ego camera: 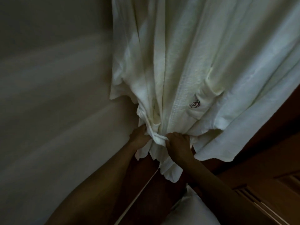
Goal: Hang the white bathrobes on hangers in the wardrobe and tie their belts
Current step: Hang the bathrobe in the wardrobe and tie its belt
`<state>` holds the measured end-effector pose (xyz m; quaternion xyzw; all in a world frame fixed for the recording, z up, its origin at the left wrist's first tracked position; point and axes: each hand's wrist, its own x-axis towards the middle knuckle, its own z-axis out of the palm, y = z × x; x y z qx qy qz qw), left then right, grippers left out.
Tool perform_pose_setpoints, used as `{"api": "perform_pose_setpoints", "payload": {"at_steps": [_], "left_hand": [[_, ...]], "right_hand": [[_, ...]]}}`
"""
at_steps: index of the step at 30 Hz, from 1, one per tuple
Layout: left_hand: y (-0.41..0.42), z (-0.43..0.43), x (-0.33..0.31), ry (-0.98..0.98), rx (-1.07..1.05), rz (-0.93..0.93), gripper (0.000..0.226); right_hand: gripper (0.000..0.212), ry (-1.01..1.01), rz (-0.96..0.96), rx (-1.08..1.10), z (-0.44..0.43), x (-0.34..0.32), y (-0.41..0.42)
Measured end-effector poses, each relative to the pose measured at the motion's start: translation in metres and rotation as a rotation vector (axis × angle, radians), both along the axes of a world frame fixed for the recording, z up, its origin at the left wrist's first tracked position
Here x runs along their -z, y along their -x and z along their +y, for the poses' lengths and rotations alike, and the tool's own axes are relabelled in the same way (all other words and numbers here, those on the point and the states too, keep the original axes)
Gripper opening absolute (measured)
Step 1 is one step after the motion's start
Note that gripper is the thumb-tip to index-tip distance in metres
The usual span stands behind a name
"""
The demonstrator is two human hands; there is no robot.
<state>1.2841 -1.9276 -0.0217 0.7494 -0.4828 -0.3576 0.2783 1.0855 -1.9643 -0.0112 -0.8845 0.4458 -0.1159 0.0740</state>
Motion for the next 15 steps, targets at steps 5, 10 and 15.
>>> {"api": "perform_pose_setpoints", "payload": {"at_steps": [5, 10, 15], "left_hand": [[-0.011, 0.013, 0.001, 0.171, -0.146, 0.001, 0.008], [-0.039, 0.013, -0.03, 0.422, -0.309, -0.192, 0.009], [-0.05, 0.025, -0.022, 0.322, -0.237, -0.253, 0.004]], "right_hand": [[0.02, 0.108, -0.297, -0.147, -0.003, -0.01, 0.02], [0.029, 0.253, -0.412, -0.053, -0.002, -0.026, 0.043], [0.042, 0.195, -0.309, -0.03, 0.004, -0.005, 0.066]]}}
